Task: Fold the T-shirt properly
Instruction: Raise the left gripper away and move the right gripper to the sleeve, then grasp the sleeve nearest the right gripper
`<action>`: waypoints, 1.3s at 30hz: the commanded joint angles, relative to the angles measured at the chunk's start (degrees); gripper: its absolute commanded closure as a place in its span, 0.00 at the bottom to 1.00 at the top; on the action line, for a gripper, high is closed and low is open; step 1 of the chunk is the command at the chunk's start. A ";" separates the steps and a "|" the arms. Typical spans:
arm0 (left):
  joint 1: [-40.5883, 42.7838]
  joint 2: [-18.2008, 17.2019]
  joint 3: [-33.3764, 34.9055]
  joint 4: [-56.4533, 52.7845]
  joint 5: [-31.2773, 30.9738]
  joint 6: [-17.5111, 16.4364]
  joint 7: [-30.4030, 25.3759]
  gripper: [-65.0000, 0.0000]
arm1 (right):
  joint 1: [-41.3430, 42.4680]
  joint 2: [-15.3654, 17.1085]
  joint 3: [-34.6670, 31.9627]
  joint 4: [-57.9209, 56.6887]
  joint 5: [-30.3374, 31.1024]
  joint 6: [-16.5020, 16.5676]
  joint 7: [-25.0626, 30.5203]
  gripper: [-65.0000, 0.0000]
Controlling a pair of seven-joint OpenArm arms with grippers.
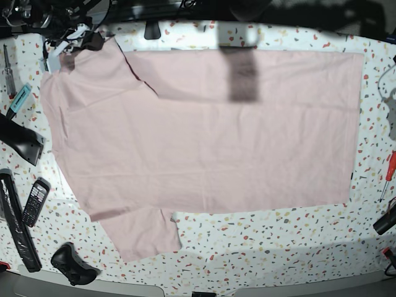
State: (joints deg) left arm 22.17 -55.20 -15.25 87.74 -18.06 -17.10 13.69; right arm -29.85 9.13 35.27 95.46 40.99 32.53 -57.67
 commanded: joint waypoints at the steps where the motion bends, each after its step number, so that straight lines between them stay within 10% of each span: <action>1: -0.59 -1.51 -0.79 0.61 -0.02 0.74 -1.16 0.59 | 0.37 -0.13 0.33 0.50 -0.81 0.00 0.04 0.64; 12: -0.59 -1.51 -0.79 0.61 -0.02 0.74 -1.62 0.60 | 0.63 -1.33 0.35 0.52 -0.20 0.04 -0.63 1.00; 39: -0.57 -1.51 -0.79 0.61 -0.02 0.76 -1.62 0.60 | 21.22 0.11 0.33 0.52 2.64 2.97 3.96 1.00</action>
State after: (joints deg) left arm 22.17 -55.20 -15.25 87.74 -18.06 -17.06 13.47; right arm -9.32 8.29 35.31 95.20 42.54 35.33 -55.07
